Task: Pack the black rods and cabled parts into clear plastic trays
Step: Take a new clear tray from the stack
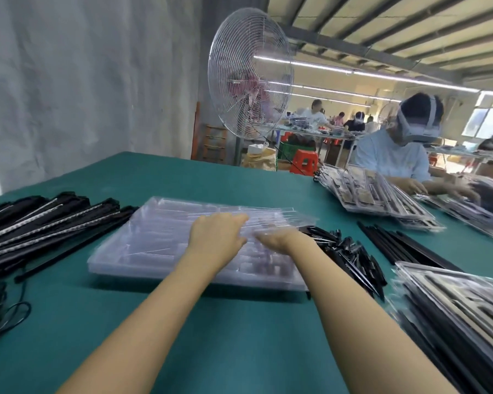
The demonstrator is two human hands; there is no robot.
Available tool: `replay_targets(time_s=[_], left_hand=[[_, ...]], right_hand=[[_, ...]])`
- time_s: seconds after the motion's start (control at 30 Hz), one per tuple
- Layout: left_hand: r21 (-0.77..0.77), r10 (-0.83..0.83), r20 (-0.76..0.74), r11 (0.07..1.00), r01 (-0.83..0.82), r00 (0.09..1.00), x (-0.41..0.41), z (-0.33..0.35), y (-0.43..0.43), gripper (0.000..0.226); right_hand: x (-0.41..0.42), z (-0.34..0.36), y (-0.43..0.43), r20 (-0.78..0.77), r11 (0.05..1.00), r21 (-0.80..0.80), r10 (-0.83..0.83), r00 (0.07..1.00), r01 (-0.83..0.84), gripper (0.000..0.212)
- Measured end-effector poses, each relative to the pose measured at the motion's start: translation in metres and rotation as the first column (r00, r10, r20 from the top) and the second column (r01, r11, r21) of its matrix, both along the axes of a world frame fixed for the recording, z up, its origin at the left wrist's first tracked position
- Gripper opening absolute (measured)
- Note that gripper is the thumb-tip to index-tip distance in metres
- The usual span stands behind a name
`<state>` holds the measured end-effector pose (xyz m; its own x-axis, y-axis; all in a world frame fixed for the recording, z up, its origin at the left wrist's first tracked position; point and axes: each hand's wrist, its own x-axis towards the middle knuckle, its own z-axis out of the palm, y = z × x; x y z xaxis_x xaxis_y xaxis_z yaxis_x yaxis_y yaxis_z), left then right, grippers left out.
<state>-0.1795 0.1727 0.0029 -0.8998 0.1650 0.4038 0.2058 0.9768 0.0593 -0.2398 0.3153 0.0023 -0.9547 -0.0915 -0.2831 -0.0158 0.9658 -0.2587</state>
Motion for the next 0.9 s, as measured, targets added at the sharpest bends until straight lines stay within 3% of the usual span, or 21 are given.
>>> replay_targets(time_s=[0.13,0.27,0.33,0.63,0.9], left_hand=[[0.055,-0.029,0.043,0.998,0.026,0.999,-0.021,0.019,0.000,0.023],[0.051,-0.029,-0.069,0.998,0.033,0.997,-0.036,0.037,-0.008,0.032],[0.034,-0.023,-0.137,0.999,0.028,0.990,-0.043,0.046,-0.011,0.029],[0.032,0.004,-0.264,0.999,0.004,0.965,-0.076,0.095,-0.033,0.030],[0.070,0.104,-0.344,0.994,-0.085,0.933,-0.095,0.100,-0.040,0.023]], right_hand=[[-0.017,-0.006,-0.004,-0.276,0.997,0.034,-0.061,0.959,0.074,0.054],[-0.022,-0.027,-0.018,-0.373,0.969,0.247,0.077,0.925,0.019,0.059],[-0.025,-0.037,-0.019,-0.412,0.973,0.226,0.059,0.909,0.040,0.064],[-0.033,-0.038,-0.014,-0.327,0.919,0.392,0.171,0.929,-0.032,0.073],[-0.028,-0.036,-0.013,-0.312,0.940,0.339,0.140,0.940,-0.028,0.072]])
